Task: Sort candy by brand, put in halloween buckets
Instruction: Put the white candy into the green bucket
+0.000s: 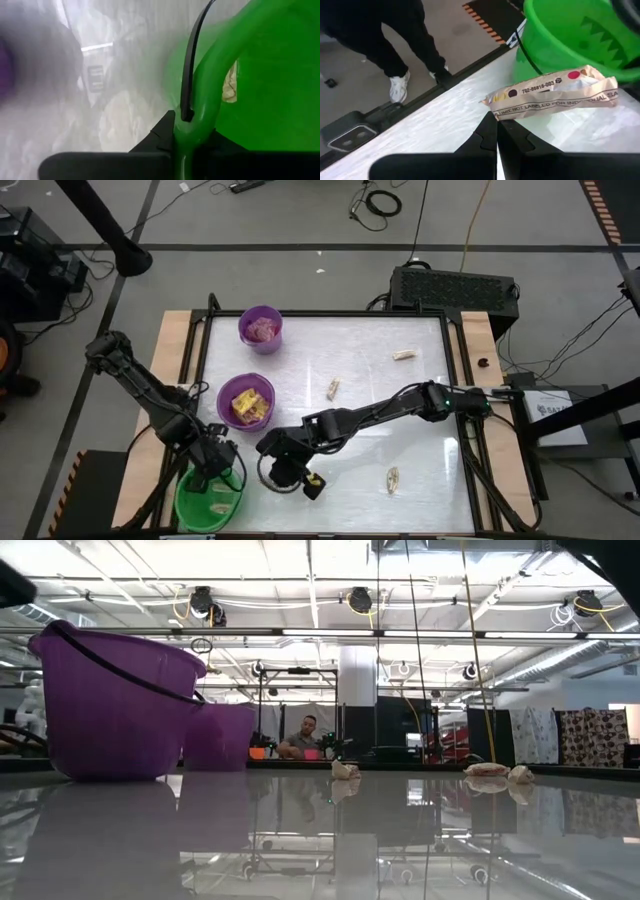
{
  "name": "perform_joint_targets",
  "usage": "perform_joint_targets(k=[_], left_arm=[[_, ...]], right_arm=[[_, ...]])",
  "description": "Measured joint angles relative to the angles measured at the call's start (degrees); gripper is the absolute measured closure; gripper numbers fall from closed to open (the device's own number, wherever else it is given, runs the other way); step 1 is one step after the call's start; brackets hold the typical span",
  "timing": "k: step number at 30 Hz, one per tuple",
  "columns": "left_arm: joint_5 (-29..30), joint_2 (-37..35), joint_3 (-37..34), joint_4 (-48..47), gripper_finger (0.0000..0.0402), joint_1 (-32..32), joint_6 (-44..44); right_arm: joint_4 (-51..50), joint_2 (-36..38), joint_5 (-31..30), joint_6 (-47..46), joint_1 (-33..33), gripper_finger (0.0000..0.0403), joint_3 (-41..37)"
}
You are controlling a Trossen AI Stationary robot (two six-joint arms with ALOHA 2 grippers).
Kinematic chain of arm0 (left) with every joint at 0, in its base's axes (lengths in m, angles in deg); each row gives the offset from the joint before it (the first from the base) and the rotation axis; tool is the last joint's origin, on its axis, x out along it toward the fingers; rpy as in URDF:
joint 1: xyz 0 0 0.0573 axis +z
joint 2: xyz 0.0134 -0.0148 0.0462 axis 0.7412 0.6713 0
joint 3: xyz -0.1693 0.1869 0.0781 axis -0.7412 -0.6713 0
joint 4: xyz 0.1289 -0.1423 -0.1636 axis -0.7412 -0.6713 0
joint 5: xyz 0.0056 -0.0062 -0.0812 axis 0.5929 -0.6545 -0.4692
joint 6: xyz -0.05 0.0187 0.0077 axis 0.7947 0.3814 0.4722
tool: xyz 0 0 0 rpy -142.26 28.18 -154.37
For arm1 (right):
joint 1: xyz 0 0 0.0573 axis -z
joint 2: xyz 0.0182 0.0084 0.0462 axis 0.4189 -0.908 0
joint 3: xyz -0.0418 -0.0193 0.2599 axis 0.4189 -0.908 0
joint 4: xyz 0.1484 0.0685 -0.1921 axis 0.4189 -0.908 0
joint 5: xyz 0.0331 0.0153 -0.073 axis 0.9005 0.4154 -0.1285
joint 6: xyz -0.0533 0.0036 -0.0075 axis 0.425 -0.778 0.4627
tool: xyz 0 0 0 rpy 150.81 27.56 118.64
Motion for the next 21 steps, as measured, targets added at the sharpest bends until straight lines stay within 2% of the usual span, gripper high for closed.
perform_joint_targets(k=[5,10,16,21], left_arm=[[-0.36,1.79,0.90,1.31,0.0386,4.73,-3.12],[-0.99,5.86,4.67,1.18,0.0387,8.91,-8.30],[-1.74,10.61,9.26,-3.72,0.0387,11.65,-13.31],[-2.37,12.06,10.42,-5.05,0.0353,13.03,-14.29]], right_arm=[[-5.45,0.88,-1.71,-0.13,-1.45,0.0403,-0.02],[-8.59,1.14,-1.72,-1.37,-2.29,0.0403,0.00],[-10.70,1.14,-1.83,-1.88,-3.11,0.0403,-0.02],[-11.25,1.15,-1.90,-2.14,-3.36,0.0403,-0.02]])
